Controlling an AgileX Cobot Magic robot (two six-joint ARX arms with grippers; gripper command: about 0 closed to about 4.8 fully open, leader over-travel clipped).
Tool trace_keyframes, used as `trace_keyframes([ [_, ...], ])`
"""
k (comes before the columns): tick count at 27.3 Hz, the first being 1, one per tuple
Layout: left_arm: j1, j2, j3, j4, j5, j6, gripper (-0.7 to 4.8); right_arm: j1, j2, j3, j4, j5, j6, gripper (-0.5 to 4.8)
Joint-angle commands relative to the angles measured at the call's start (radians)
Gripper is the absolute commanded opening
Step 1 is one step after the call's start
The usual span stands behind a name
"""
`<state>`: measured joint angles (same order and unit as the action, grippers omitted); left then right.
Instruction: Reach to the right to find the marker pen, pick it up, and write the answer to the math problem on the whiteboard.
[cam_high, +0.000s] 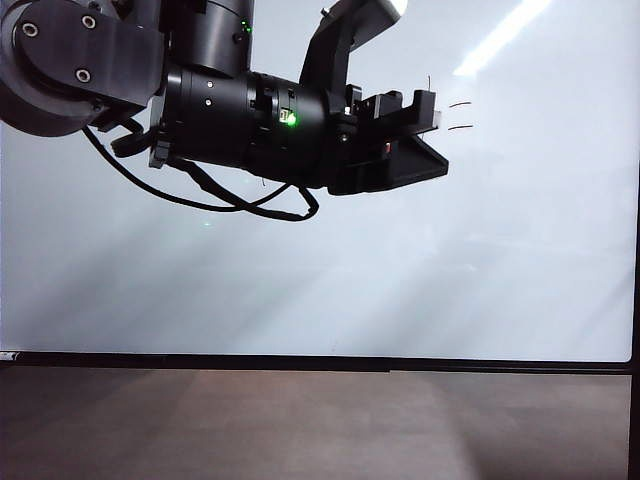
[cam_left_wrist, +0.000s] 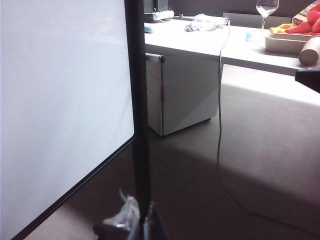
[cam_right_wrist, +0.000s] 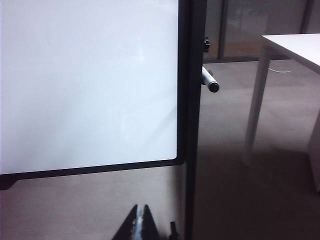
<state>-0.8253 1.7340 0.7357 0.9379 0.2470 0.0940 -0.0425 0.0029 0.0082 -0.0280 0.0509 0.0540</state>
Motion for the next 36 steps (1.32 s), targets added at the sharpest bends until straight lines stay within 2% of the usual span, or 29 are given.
trace_keyframes([
  [1, -0.002, -0.003, 0.004, 0.009, 0.001, 0.003, 0.27, 0.002, -0.001, -0.004, 0.009, -0.076, 0.050, -0.05],
  [13, -0.002, -0.003, 0.004, 0.009, 0.001, 0.003, 0.27, 0.002, -0.001, -0.004, 0.047, -0.080, 0.064, -0.05],
  [18, -0.002, -0.003, 0.004, 0.008, 0.001, 0.003, 0.27, 0.002, -0.001, -0.003, 0.089, -0.085, 0.308, -0.05],
  [21, -0.002, -0.003, 0.004, 0.005, 0.001, 0.003, 0.27, 0.001, -0.001, 0.026, 0.229, -0.123, 0.322, -0.06],
  [24, -0.002, -0.003, 0.004, 0.005, 0.001, 0.003, 0.27, -0.001, 0.000, 0.105, 0.381, -0.042, 0.292, -0.06],
  [25, -0.002, -0.003, 0.004, 0.005, 0.001, 0.003, 0.27, -0.003, 0.004, 0.151, 0.399, 0.013, 0.246, -0.05],
  [27, -0.002, -0.002, 0.004, 0.005, 0.001, 0.003, 0.27, -0.011, 0.031, 0.251, 0.396, 0.058, 0.158, -0.06],
  [30, -0.002, -0.003, 0.004, 0.004, 0.001, 0.003, 0.27, -0.023, 0.117, 0.403, 0.409, 0.084, 0.076, -0.06],
  [36, -0.002, -0.003, 0.004, 0.004, 0.000, 0.003, 0.27, -0.065, 0.424, 0.725, 0.453, 0.089, 0.022, -0.06],
])
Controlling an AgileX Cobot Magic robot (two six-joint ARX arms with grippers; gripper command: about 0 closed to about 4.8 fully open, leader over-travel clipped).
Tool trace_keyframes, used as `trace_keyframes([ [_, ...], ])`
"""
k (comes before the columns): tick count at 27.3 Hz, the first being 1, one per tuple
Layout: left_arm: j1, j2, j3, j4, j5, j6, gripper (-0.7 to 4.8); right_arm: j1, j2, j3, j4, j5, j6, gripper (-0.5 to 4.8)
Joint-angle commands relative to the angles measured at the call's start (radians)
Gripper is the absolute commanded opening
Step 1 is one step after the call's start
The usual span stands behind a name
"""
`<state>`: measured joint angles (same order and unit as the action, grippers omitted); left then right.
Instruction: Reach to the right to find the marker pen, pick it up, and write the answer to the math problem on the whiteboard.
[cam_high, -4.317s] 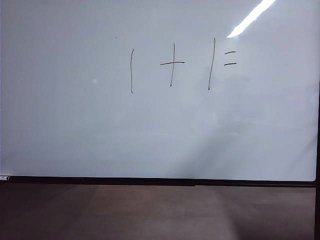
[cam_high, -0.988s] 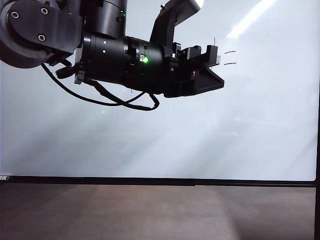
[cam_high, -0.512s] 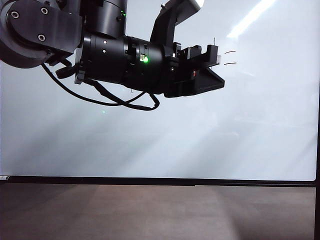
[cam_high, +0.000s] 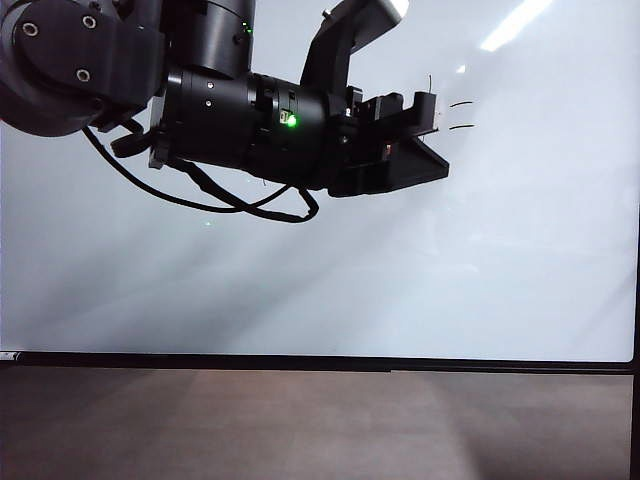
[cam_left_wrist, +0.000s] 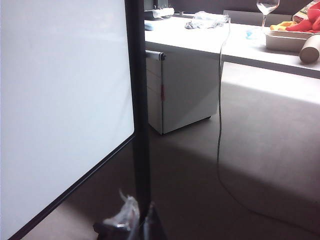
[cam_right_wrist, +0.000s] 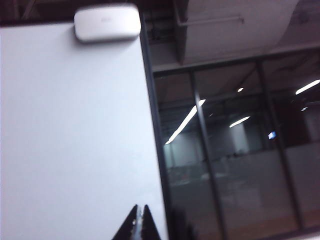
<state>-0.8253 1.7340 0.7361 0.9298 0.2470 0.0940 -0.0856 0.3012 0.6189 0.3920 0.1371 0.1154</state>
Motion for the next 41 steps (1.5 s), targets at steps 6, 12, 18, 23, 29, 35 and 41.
trace_keyframes([
  [6, -0.002, -0.003, 0.003, 0.011, 0.001, 0.003, 0.27, -0.130, 0.509, 0.387, 0.059, -0.126, -0.036, -0.05],
  [12, -0.002, -0.003, 0.003, 0.009, 0.001, 0.003, 0.27, -0.284, 0.874, 0.517, 0.066, -0.446, 0.056, -0.06],
  [18, -0.002, -0.003, 0.003, 0.008, 0.001, 0.003, 0.27, -0.390, 1.054, 0.344, 0.285, -0.623, 0.053, -0.06],
  [23, -0.002, -0.003, 0.003, 0.006, 0.000, 0.003, 0.27, -0.406, 1.228, 0.160, 0.598, -0.699, 0.069, 2.42],
  [29, -0.002, -0.003, 0.003, 0.006, 0.000, 0.003, 0.27, -0.406, 1.546, 0.157, 0.874, -0.739, 0.072, 2.63],
  [35, -0.002, -0.003, 0.003, 0.006, 0.000, 0.003, 0.27, -0.392, 1.707, 0.177, 0.983, -0.741, 0.068, 2.63],
  [41, -0.002, -0.003, 0.003, 0.006, 0.001, 0.003, 0.27, -0.341, 1.766, 0.246, 0.972, -0.706, 0.014, 2.63],
])
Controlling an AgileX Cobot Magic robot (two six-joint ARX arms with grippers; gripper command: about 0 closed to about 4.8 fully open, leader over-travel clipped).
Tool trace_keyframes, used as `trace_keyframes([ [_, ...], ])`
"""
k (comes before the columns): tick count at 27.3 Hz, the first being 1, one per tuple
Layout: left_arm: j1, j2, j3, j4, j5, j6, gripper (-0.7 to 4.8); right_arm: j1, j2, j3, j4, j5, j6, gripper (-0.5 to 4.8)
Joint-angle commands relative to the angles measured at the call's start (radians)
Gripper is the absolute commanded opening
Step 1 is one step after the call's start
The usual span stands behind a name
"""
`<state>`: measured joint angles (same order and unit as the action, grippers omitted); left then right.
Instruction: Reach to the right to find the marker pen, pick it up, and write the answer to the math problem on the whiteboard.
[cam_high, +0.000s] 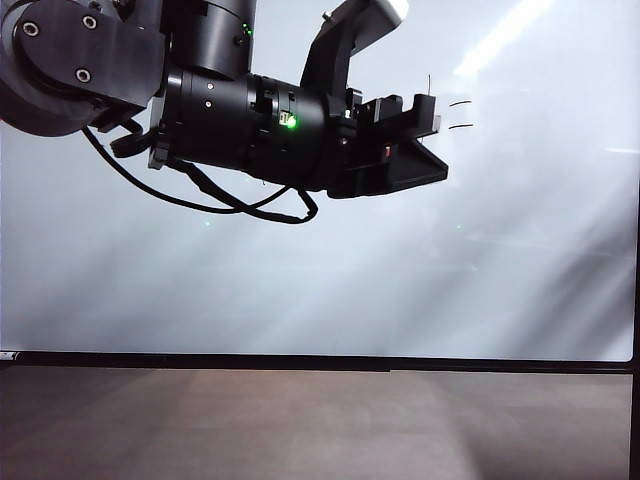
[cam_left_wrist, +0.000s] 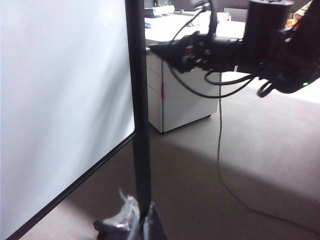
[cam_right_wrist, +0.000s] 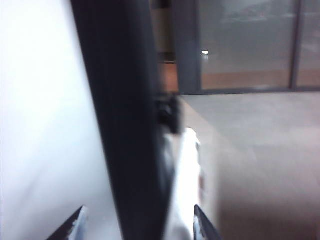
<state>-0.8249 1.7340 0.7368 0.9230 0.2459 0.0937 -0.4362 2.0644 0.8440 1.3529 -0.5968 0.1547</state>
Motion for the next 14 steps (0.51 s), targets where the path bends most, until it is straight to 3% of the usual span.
trace_keyframes([
  [1, -0.002, -0.003, 0.003, 0.013, 0.002, 0.003, 0.27, 0.011, 0.006, 0.029, 0.007, 0.042, -0.025, 2.63],
  [14, -0.002, -0.003, 0.003, 0.013, 0.002, 0.003, 0.27, 0.009, 0.032, 0.090, -0.101, 0.062, -0.078, 2.62],
])
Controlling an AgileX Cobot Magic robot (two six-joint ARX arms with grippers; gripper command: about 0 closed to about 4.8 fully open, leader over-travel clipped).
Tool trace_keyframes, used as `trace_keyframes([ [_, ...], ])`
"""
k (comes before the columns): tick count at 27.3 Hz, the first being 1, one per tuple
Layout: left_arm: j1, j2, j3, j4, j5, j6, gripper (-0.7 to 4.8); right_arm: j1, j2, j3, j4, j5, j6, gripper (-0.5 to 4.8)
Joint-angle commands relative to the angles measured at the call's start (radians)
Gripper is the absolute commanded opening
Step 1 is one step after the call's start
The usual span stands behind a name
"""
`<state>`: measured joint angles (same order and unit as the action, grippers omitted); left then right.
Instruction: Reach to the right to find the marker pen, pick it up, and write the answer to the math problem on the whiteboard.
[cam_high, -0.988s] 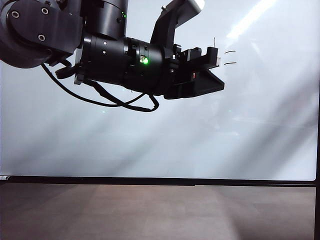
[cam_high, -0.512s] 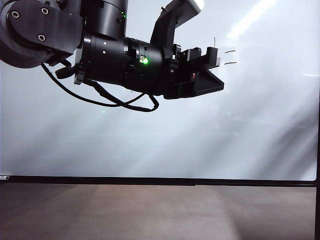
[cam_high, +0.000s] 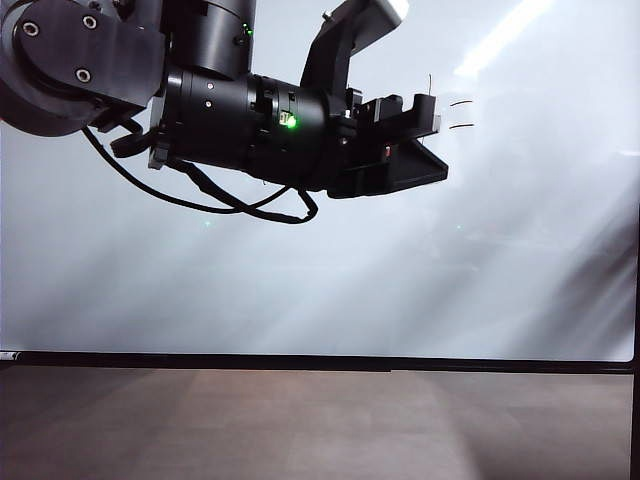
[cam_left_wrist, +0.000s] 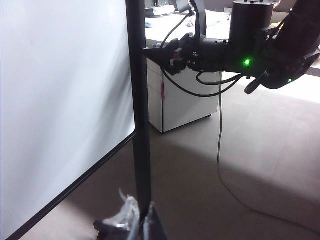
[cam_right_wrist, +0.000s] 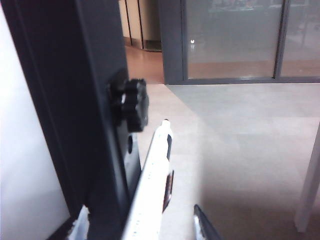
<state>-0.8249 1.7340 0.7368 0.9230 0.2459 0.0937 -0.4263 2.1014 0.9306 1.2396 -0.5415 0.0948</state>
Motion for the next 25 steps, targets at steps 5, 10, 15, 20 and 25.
trace_keyframes([
  [5, -0.002, -0.003, 0.003, 0.013, 0.002, 0.003, 0.27, -0.001, -0.005, 0.004, -0.014, 0.012, -0.021, 2.61],
  [10, -0.002, -0.003, 0.003, 0.013, 0.002, 0.003, 0.27, -0.001, -0.005, 0.004, -0.014, 0.012, -0.021, 1.90],
  [15, -0.002, -0.003, 0.003, 0.013, 0.002, 0.003, 0.27, -0.001, -0.006, 0.004, -0.013, 0.012, -0.020, -0.06],
  [20, -0.002, -0.003, 0.003, 0.013, 0.002, 0.003, 0.27, -0.035, -0.084, -0.053, 0.029, 0.052, 0.033, -0.06],
  [25, -0.002, -0.003, 0.003, 0.011, 0.002, 0.003, 0.27, -0.091, -0.467, -0.192, -0.059, 0.180, 0.105, -0.06],
])
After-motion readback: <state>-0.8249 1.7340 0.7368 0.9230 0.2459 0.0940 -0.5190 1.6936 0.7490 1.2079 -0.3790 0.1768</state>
